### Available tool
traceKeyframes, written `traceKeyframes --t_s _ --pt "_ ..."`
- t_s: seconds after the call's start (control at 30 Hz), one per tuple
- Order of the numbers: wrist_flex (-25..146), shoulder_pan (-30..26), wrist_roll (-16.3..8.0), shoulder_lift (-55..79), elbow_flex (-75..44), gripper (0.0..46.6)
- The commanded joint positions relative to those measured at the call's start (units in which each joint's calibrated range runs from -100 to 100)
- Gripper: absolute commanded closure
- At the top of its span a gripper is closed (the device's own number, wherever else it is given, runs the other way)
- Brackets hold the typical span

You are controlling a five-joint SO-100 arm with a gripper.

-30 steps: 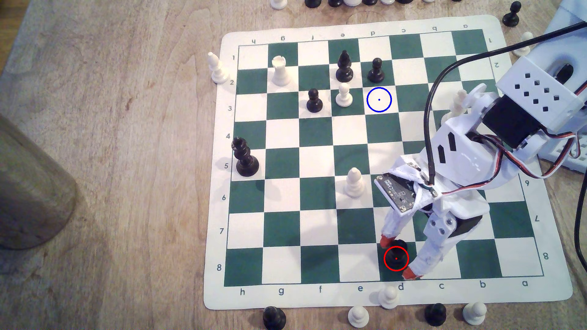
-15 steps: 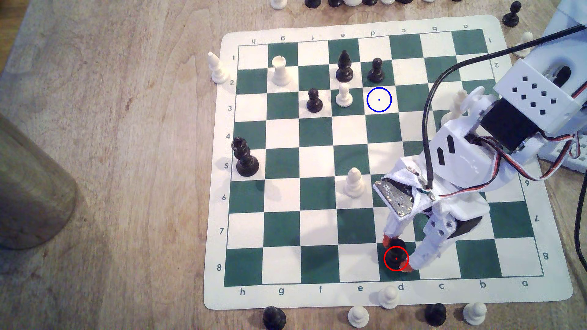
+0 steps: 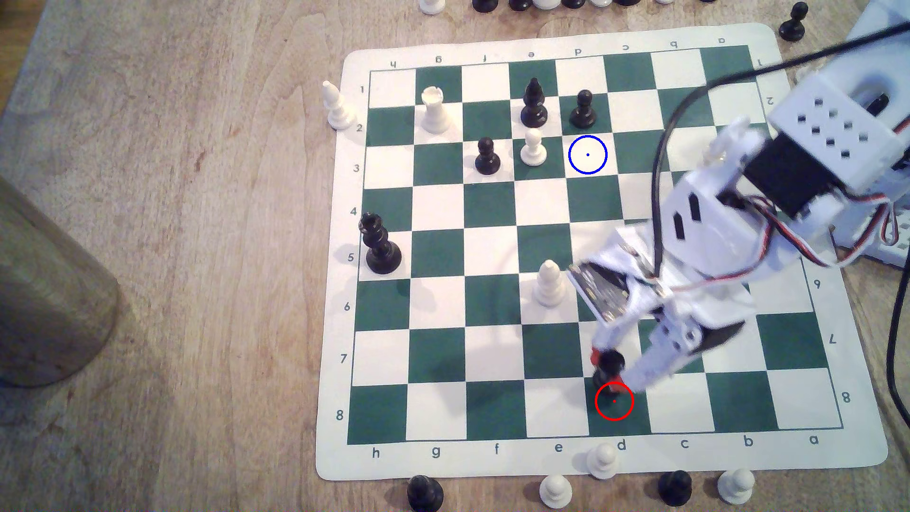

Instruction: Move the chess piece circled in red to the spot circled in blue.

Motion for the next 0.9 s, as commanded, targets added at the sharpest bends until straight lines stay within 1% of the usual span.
traceKeyframes --t_s 0.0,0.03,0.13,0.17,0.27,0.33,0.43,0.6,0.73,0.87 --pt "8.6 3.0 1.2 -15.5 -5.0 46.2" --pt "11.6 5.2 1.6 -20.5 -4.0 46.2" --pt "16.3 9.8 2.7 -28.4 -2.6 46.2" --pt "18.4 12.7 3.4 -33.1 -1.0 46.2" --pt "20.4 17.4 4.7 -38.8 1.7 46.2" --pt "22.0 22.0 6.3 -41.8 4.1 46.1" --pt "22.9 24.5 6.9 -43.4 6.4 46.1" --pt "20.9 30.8 7.5 -43.1 11.3 45.9" --pt "20.1 33.5 7.6 -40.8 10.9 45.9" --pt "16.0 36.2 8.3 -34.8 10.9 45.9"
